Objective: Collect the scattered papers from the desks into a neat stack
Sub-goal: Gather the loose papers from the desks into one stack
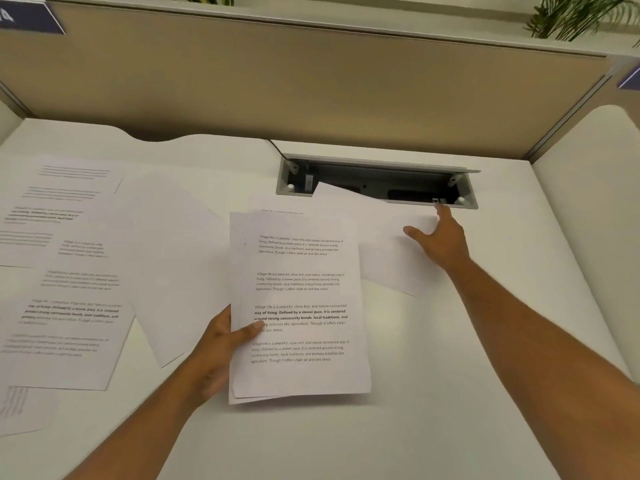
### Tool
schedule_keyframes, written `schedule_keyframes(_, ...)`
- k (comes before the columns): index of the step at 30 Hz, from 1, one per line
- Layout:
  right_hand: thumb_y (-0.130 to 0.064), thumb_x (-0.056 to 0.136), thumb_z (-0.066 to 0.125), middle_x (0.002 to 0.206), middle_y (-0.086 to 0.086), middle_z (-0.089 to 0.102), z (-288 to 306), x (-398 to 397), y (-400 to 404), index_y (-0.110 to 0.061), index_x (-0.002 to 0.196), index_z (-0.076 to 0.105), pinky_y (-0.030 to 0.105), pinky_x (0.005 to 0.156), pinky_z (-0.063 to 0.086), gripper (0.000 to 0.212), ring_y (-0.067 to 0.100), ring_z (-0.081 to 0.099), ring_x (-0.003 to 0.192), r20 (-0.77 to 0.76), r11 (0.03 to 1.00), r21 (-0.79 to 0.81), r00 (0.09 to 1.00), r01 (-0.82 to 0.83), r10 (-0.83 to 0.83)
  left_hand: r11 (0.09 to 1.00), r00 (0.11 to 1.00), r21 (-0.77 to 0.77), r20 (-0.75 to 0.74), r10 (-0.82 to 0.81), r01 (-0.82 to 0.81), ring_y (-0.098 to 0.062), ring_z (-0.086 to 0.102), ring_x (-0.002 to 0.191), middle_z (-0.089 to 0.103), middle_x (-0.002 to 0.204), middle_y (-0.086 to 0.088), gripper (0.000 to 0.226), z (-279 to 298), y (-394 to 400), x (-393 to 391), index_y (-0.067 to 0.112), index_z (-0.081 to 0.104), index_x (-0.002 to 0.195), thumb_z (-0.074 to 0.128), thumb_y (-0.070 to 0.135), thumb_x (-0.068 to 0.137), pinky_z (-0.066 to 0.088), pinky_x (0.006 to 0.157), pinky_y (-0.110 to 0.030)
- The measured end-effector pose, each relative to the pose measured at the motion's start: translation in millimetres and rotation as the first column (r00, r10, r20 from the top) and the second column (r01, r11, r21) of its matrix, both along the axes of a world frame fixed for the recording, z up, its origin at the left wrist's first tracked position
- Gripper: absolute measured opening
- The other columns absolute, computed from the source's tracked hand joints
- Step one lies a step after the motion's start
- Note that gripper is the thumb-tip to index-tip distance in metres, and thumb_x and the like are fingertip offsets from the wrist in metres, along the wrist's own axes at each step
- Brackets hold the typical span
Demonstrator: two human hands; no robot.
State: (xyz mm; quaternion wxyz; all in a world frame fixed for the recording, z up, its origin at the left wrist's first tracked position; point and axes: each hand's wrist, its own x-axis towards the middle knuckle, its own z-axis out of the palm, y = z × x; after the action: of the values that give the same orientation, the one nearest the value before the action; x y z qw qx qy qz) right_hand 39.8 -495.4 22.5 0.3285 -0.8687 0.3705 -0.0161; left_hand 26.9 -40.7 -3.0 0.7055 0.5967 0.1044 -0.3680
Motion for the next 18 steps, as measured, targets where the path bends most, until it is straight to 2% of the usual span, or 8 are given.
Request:
schedule_keyframes(3, -0.06, 0.084, 0.079, 0.167, 0.011, 0.039, -17, 4, 0, -0.018, 0.165, 0.022, 0.053, 0.121, 0.039, 0.108, 0.039, 0.041, 0.151, -0.038, 1.0, 0.011, 0.999, 0.011, -0.01, 0.999, 0.999, 0.009, -0.007, 0.031, -0.031, -0.041, 0.077, 0.126, 0.08, 0.14, -0.014, 0.044, -2, 6, 4, 0.016, 0.066, 0.146, 0.07, 0.005, 0.104, 0.057, 0.111, -0.065)
schedule_keyframes(7, -0.055, 0.086, 0.079, 0.162, 0.01, 0.045, -30, -1, 11, -0.019, 0.161, 0.03, 0.056, 0.119, 0.042, 0.096, 0.039, 0.047, 0.146, 0.041, 0.997, -0.035, 0.997, 0.063, -0.061, 0.999, 0.999, 0.008, -0.011, 0.041, -0.041, -0.04, 0.078, 0.125, 0.08, 0.139, -0.013, 0.044, -2, 8, 7, 0.016, 0.066, 0.146, 0.069, 0.005, 0.104, 0.063, 0.105, -0.061)
schedule_keyframes(10, -0.042, 0.082, 0.088, 0.147, 0.011, 0.059, -24, -1, 14, -0.02, 0.154, 0.04, 0.05, 0.114, 0.048, 0.089, 0.036, 0.057, 0.134, 0.144, 0.992, 0.003, 0.982, 0.127, -0.126, 0.999, 0.999, -0.008, -0.023, 0.047, -0.048, -0.039, 0.079, 0.124, 0.081, 0.138, -0.013, 0.044, -1, 7, 9, 0.016, 0.066, 0.147, 0.068, 0.003, 0.105, 0.068, 0.096, -0.054)
schedule_keyframes(15, -0.023, 0.084, 0.087, 0.132, 0.007, 0.068, 6, -5, 26, -0.02, 0.138, 0.061, 0.05, 0.103, 0.057, 0.06, 0.029, 0.066, 0.114, 0.331, 0.951, 0.218, 0.9, 0.22, -0.284, 0.998, 0.998, -0.03, -0.002, 0.057, -0.058, -0.039, 0.078, 0.126, 0.08, 0.141, -0.012, 0.047, 4, 18, 14, 0.017, 0.064, 0.149, 0.068, 0.002, 0.104, 0.069, 0.095, -0.053)
schedule_keyframes(17, -0.023, 0.085, 0.085, 0.119, 0.002, 0.072, 25, -8, 39, -0.018, 0.127, 0.07, 0.04, 0.092, 0.062, 0.045, 0.024, 0.071, 0.104, 0.429, 0.952, 0.231, 0.858, 0.199, -0.283, 0.996, 0.997, -0.039, 0.015, 0.079, -0.078, -0.039, 0.078, 0.126, 0.079, 0.141, -0.012, 0.051, 7, 28, 17, 0.018, 0.065, 0.148, 0.07, 0.004, 0.1, 0.068, 0.096, -0.053)
schedule_keyframes(18, -0.023, 0.085, 0.084, 0.112, -0.001, 0.074, 35, -12, 49, -0.018, 0.122, 0.073, 0.033, 0.086, 0.062, 0.039, 0.015, 0.072, 0.097, 0.493, 0.964, 0.2, 0.833, 0.174, -0.253, 0.995, 0.995, -0.044, 0.028, 0.092, -0.091, -0.038, 0.078, 0.125, 0.079, 0.141, -0.011, 0.053, 9, 35, 18, 0.019, 0.066, 0.148, 0.072, 0.006, 0.097, 0.069, 0.095, -0.052)
